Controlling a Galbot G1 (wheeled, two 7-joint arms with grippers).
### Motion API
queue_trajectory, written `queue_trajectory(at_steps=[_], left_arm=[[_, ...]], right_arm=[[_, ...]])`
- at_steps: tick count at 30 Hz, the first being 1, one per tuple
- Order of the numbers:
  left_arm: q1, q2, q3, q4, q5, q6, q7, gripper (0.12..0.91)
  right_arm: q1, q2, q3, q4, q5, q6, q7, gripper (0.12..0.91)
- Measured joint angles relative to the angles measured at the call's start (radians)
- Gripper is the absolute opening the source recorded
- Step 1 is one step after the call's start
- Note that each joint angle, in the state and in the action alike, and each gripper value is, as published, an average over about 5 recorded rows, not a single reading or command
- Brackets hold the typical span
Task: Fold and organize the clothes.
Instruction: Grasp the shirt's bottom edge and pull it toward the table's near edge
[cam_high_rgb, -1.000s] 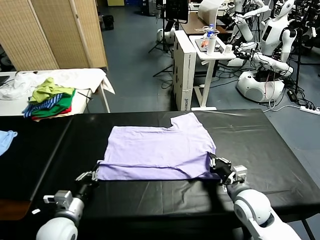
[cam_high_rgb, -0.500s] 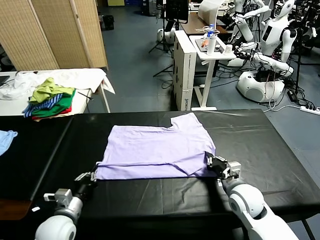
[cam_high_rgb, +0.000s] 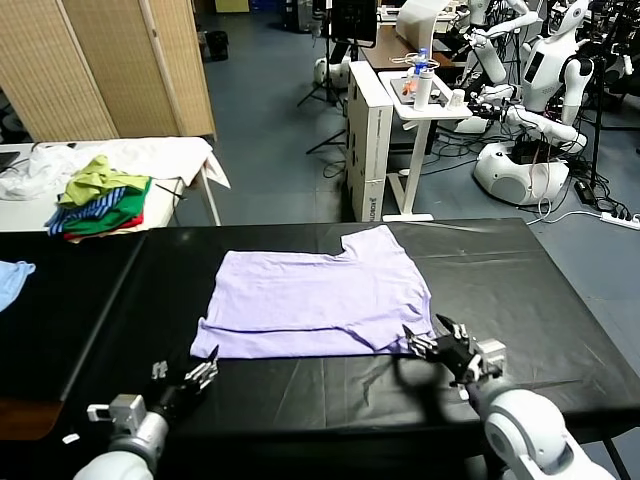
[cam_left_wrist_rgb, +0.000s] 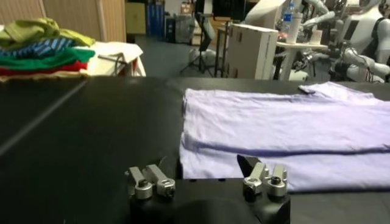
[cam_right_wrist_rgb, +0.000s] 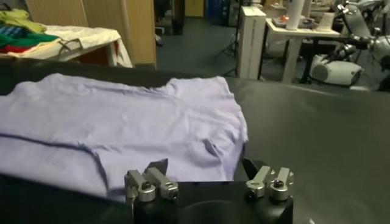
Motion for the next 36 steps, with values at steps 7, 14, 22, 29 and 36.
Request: queue_trajectory(at_steps=[7, 14, 22, 29, 36], left_arm=[[0.006, 0.003, -0.003, 0.003, -0.002, 0.000, 0.000, 0.841], [0.005, 0.004, -0.005, 0.015, -0.003, -0.003, 0.003, 0.434], [0.021, 0.005, -0.011, 0.011, 0.001, -0.003, 0.001, 0.147], [0.065, 0.024, -0.030, -0.022, 0.021, 0.008, -0.009, 0.145], [0.150, 0.030, -0.054, -0.075, 0.058, 0.024, -0.015, 0.145]], right_arm=[[-0.008, 0.007, -0.005, -0.007, -0.002, 0.001, 0.000, 0.623], [-0.008, 0.005, -0.010, -0.004, -0.005, 0.003, -0.001, 0.317], [-0.060, 0.003, 0.017, 0.044, 0.010, -0.037, 0.019, 0.139], [-0.147, -0.001, 0.062, 0.113, 0.033, -0.101, 0.024, 0.139], [-0.227, -0.019, 0.106, 0.170, 0.031, -0.151, 0.026, 0.139]])
